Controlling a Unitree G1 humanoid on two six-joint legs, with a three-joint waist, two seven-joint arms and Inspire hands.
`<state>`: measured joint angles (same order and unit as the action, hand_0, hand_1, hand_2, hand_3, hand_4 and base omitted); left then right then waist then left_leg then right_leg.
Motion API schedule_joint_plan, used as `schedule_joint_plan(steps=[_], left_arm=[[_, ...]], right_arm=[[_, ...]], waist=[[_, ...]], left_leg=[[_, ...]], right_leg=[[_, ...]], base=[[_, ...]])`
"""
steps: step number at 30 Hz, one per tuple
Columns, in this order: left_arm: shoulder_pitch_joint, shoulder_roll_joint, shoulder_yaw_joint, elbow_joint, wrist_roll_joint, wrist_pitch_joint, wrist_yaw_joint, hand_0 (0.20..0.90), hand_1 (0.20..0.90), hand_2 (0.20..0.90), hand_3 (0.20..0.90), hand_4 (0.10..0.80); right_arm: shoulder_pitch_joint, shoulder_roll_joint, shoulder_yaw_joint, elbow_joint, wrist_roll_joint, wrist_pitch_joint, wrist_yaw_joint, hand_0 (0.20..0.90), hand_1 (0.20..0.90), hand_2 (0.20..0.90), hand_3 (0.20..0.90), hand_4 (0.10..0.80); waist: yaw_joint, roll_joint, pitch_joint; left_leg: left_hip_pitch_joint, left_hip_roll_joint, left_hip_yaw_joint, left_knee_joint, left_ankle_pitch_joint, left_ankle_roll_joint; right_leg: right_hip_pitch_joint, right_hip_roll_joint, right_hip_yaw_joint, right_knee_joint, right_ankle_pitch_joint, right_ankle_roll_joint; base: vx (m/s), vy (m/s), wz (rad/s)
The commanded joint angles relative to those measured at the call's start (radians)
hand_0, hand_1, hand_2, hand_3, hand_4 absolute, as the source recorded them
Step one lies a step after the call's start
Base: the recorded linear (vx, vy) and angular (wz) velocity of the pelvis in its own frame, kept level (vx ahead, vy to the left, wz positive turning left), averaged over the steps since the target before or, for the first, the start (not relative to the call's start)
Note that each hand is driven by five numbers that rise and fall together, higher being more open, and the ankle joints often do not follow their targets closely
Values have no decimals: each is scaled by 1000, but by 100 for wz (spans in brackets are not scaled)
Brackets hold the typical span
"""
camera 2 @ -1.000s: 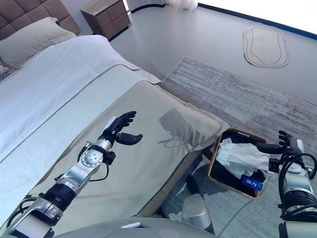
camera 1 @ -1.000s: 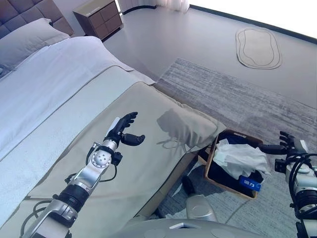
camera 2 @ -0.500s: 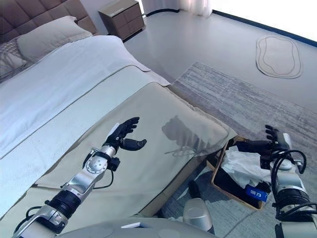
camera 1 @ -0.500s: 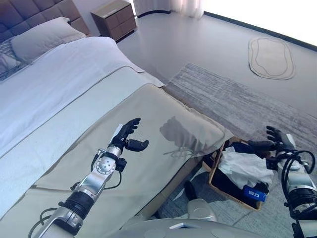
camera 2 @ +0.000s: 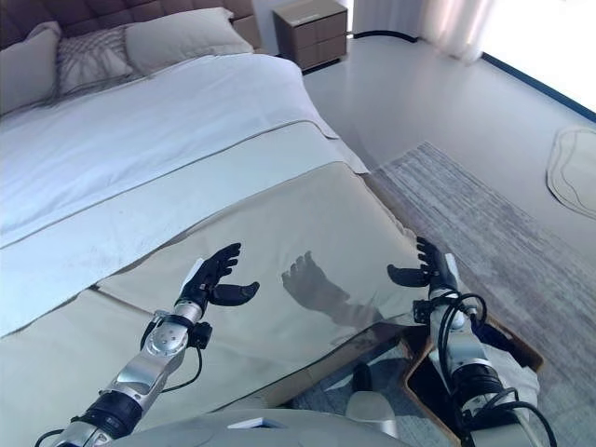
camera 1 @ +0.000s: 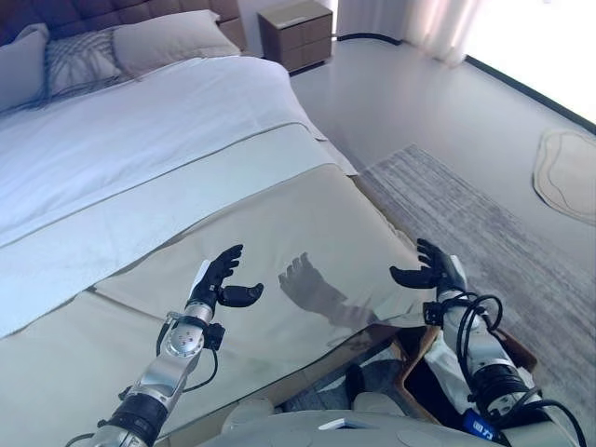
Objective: Pick up the clothes from the bed and place them into the basket
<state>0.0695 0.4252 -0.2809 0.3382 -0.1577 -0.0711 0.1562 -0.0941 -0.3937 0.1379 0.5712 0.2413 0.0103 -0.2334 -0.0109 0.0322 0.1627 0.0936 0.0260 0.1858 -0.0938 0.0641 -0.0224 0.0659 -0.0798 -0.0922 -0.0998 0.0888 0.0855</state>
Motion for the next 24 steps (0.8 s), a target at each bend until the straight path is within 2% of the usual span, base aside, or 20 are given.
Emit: schedule_joint_plan(steps=[1,8,14,24], left_arm=[[-44,-10,39,-27,6,-135,0,900,900,900,900,800],[-20,-44,22,5,-28,-149,-43,900,900,900,900,800],[-27,-72,14,109,-20,-187,-54,900,900,900,900,800],[-57,-110,33,301,21,-180,-60,900,900,900,900,800]], right_arm=[[-14,-14,-12,-77,-33,-95,-48,900,900,900,900,800],[26,22,29,-92,-136,-101,-66,900,900,900,900,800],[58,32,74,-77,-214,-111,-53,900,900,900,900,800],[86,70,117,9,-253,-117,-26,900,900,900,900,800]], waist=[[14,-9,-63],[22,-9,-71],[21,-25,-80],[23,-36,-71]], left_leg=[[19,-21,-61,43,-122,17],[30,-23,-98,24,-118,19],[37,-23,-106,27,-124,17],[41,-29,-112,44,-135,20]], right_leg=[[13,14,-65,55,-90,-16],[30,13,-80,60,-107,-15],[39,10,-77,65,-113,-9],[50,-3,-84,77,-119,-1]], base=[[41,31,24],[63,36,11],[51,5,0],[8,0,0]])
